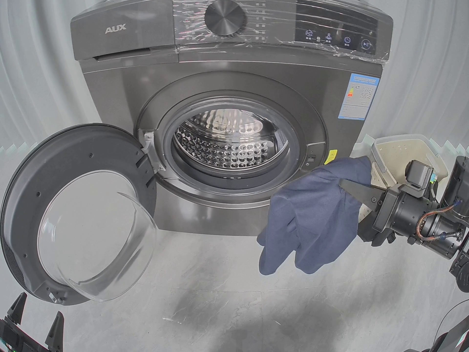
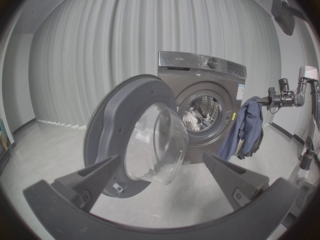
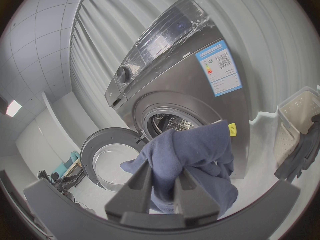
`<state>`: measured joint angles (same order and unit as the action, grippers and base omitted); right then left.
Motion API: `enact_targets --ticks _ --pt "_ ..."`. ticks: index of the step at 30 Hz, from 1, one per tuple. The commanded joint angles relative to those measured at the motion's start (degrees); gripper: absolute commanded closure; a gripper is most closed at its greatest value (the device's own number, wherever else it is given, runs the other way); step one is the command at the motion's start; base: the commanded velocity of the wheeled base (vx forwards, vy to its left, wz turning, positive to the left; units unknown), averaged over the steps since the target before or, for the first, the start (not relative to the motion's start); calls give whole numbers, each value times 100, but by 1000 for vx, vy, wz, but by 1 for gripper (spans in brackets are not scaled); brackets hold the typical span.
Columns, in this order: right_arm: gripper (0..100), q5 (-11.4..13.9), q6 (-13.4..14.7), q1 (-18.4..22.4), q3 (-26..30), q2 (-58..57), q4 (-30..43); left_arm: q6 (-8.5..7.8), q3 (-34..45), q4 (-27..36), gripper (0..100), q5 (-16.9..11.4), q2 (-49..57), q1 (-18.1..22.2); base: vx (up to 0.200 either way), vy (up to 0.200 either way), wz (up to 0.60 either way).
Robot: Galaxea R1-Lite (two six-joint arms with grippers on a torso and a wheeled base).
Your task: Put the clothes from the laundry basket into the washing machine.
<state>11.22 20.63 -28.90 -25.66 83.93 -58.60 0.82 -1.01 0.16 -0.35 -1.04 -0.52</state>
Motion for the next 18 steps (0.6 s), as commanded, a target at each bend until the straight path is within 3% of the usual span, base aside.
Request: enact_targets --ticks 1,5,9,12,13,14,18 --pt "100 3 -6 -1 0 0 -2 6 101 -7 0 0 104 0 0 0 0" --pt "100 -23 -32 -1 -27 9 -11 -20 101 2 0 0 104 0 0 0 0" --pt "100 -67 -164 -1 -9 0 -11 -20 101 2 0 0 104 0 0 200 0" --pt "100 -647 -366 -168 52 0 -11 -64 101 2 0 -9 104 0 0 133 0" --pt "100 -708 -375 -195 61 0 -11 -64 101 -7 0 -9 104 0 0 0 0" --pt "100 -998 -437 -353 70 -8 -11 -64 101 2 0 -9 104 0 0 0 0" --pt "100 -1438 -463 -722 -9 62 -11 -90 101 -7 0 -26 104 8 0 0 0"
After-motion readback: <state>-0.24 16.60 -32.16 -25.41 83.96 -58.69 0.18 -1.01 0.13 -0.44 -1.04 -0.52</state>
